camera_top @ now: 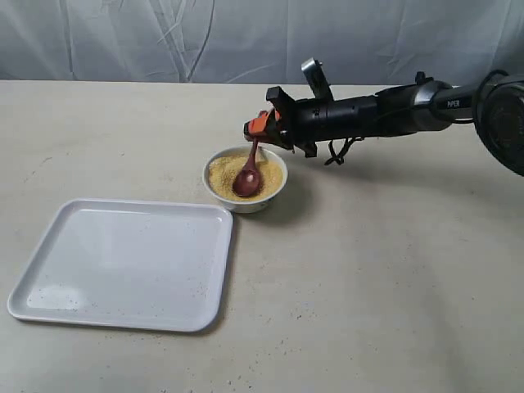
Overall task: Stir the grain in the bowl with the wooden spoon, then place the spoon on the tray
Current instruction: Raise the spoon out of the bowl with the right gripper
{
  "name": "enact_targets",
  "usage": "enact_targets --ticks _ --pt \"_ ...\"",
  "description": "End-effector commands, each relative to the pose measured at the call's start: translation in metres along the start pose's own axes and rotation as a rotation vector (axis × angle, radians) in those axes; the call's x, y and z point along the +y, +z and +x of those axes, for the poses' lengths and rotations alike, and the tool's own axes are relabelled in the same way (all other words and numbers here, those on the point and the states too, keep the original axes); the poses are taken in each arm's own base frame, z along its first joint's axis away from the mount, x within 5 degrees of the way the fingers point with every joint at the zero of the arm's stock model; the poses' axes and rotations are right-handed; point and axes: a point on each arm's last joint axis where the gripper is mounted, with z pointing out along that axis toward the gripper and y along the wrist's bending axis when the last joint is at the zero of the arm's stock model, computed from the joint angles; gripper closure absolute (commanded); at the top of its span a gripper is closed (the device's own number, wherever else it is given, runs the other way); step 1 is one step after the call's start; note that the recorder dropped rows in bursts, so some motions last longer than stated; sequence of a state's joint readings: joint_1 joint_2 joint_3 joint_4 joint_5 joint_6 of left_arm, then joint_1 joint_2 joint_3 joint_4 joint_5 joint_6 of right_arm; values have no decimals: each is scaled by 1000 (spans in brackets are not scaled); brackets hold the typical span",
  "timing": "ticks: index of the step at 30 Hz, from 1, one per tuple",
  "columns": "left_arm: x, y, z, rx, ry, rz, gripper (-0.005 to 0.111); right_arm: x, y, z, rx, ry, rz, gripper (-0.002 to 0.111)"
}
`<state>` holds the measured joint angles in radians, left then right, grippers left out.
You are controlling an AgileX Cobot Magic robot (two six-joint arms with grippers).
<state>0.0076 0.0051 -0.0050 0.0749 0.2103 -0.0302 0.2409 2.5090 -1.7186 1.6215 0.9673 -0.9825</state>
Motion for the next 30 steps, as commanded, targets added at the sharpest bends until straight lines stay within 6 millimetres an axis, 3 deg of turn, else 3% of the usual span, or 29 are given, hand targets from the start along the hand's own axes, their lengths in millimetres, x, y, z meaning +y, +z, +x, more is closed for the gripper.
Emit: enact_targets --ticks 1,9,13,16,20,26,30 --pt "0 0 1 -3 -7 0 106 7 -3 -10 -77 44 -66 108" --pt "0 0 1 -3 -7 0 106 38 -14 -19 -81 -14 -142 107" --pt "0 0 1 -3 -7 0 106 65 -28 -24 -114 -157 -144 109" --pt "0 0 1 -3 -7 0 106 79 -41 -24 -174 -254 -52 109" --pt "0 0 1 -3 -7 0 106 92 -53 -12 -216 -365 96 109" --pt "0 0 1 -3 -7 0 106 118 -66 -5 -222 -491 83 109" --pt "0 0 1 -3 -7 0 106 147 -79 -8 -254 -580 54 109"
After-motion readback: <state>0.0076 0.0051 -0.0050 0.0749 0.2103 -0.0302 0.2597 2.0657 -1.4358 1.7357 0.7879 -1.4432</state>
